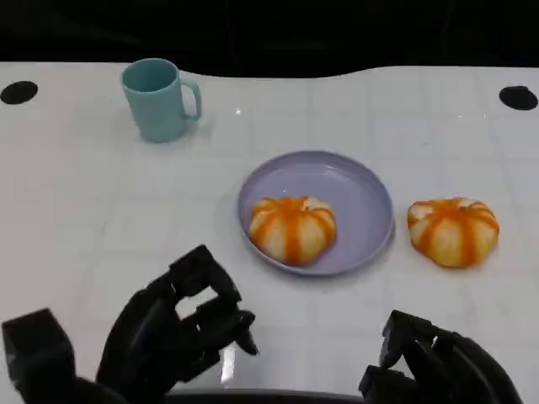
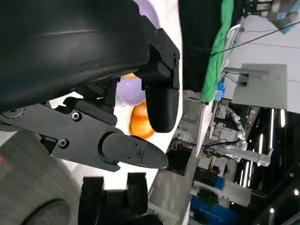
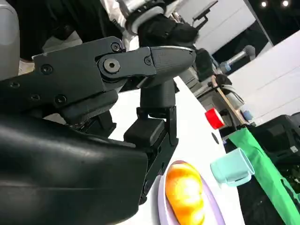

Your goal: Grasp the bread from the table and place it into the plate.

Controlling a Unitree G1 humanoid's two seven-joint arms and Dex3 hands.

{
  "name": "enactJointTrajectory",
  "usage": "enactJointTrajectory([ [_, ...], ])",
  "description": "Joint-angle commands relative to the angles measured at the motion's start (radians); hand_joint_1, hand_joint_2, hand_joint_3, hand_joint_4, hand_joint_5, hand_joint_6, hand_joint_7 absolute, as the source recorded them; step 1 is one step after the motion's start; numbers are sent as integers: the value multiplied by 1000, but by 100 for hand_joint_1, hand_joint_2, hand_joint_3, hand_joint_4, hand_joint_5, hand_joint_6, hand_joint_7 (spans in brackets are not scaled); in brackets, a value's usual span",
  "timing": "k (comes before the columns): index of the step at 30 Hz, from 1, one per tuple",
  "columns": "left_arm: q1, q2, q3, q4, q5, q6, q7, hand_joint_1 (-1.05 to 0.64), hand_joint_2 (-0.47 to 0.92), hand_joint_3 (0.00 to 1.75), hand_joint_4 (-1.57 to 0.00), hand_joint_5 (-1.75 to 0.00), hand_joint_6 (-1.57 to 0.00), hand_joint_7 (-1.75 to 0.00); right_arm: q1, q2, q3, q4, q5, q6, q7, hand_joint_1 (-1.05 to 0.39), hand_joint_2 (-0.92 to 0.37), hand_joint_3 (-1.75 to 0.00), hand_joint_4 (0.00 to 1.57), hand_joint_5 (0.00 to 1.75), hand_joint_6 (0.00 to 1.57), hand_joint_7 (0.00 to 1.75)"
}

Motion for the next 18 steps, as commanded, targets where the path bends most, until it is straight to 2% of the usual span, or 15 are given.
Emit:
enactJointTrajectory([
  [1,51,-5,4,-25,-4,11,-17,-42,91,11,-67,-175,-46,-175,5,-15,-6,-18,2,2,-4,-74,-92,-22,88,162,75,143],
  [12,80,-33,7,12,-5,1,-59,-45,91,9,-69,-175,-46,-175,9,-26,-24,-12,10,3,15,-72,-92,-22,88,161,75,142],
  [18,82,-27,14,21,-12,9,-99,-45,92,9,-68,-175,-46,-175,12,-35,-29,-18,14,4,19,-73,-92,-23,86,164,73,143],
])
